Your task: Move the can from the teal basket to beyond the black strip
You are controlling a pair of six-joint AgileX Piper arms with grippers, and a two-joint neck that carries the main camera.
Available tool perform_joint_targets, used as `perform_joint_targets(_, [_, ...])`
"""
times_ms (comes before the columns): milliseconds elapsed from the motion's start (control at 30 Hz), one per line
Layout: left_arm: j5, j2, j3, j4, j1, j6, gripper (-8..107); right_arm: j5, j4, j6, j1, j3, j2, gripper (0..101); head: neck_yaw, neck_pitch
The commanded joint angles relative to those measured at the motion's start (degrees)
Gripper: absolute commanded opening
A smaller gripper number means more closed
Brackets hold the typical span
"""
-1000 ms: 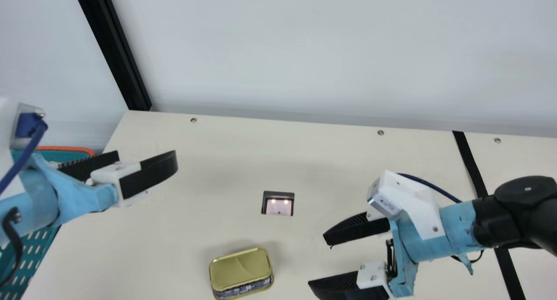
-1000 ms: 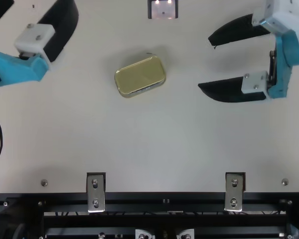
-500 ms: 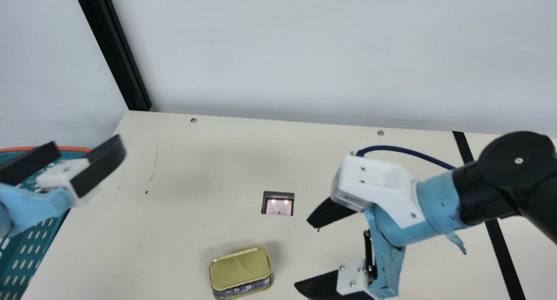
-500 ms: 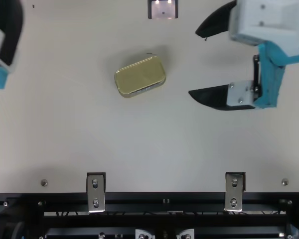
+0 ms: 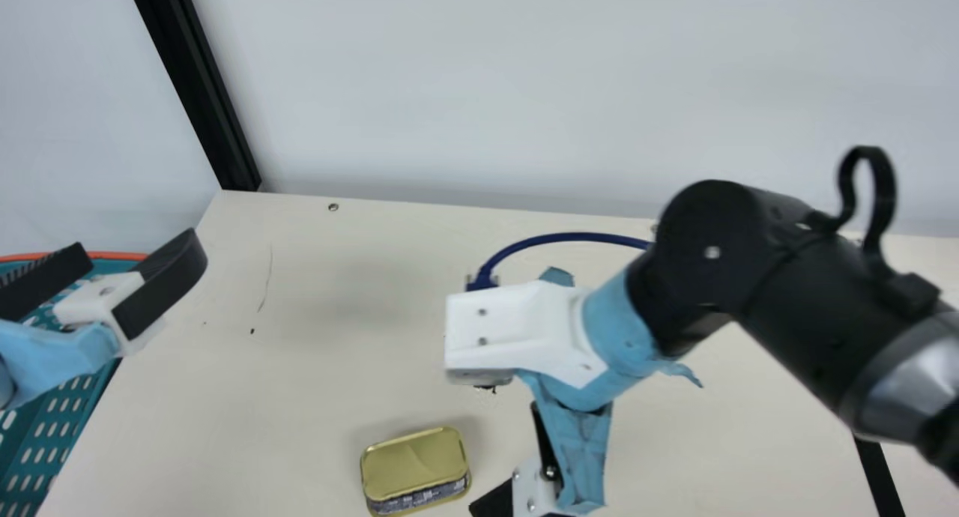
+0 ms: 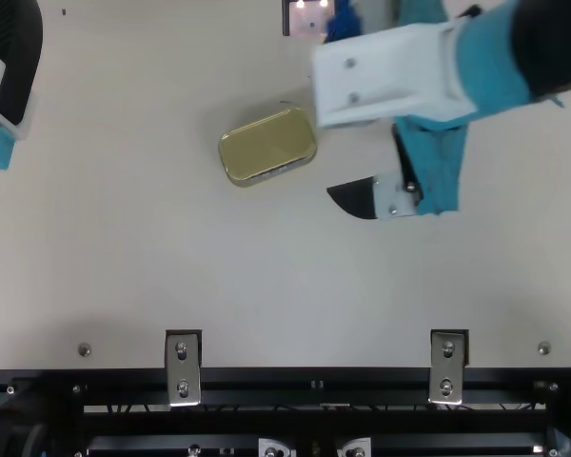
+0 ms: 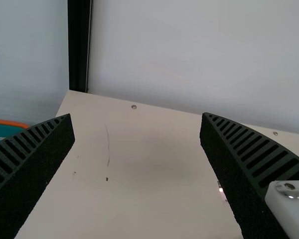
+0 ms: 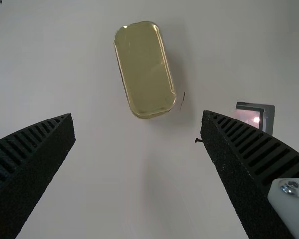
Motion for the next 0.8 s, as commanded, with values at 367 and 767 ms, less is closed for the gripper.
perform_joint_targets(367, [0.0,0.0,0.0,0.0,0.0,0.0,90,1.4,-13.1,2.6,12.4,-9.6,7.9,101,-0.2,-1.6])
perform_joint_targets(767, [0.0,0.0,0.0,0.0,0.0,0.0,90,1.4,-16.4,3.5,16.1,-15.3,15.0,101,-0.2,-1.6])
